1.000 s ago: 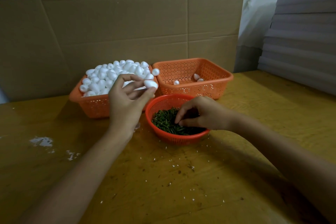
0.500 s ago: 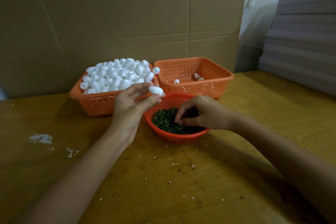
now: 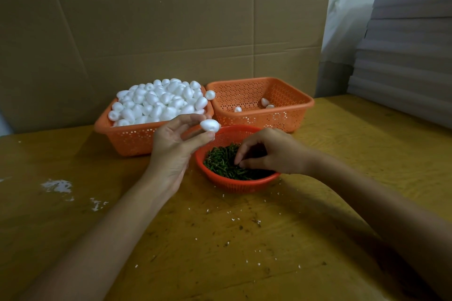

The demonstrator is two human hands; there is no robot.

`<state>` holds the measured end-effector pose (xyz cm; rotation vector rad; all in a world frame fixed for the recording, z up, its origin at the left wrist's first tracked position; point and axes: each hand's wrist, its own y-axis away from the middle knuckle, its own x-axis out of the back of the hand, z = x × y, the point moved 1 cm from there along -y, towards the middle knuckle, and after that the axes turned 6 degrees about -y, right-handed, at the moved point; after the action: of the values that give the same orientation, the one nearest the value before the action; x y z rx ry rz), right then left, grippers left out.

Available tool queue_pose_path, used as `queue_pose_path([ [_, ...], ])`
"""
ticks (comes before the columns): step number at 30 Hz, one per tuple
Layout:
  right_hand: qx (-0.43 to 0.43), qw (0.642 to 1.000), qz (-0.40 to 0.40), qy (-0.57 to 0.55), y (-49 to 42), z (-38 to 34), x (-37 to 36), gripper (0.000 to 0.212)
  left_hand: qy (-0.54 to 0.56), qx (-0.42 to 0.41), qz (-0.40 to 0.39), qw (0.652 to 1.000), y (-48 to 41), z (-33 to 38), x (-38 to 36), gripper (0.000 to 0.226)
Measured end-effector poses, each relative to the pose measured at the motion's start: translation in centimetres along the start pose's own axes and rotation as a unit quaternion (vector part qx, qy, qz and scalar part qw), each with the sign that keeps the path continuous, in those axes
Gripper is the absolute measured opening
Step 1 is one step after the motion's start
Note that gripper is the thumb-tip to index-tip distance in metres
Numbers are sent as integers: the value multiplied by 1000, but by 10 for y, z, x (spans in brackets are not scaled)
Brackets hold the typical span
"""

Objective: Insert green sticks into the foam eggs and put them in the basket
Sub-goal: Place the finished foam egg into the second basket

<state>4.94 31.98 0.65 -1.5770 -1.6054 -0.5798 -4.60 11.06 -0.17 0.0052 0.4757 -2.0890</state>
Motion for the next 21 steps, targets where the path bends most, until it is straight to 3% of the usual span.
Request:
queue_pose_path([
  [21,-7,1000,-3,3,-1,0,-1,15,-92,-44,-37,994,0,-3,1,30],
])
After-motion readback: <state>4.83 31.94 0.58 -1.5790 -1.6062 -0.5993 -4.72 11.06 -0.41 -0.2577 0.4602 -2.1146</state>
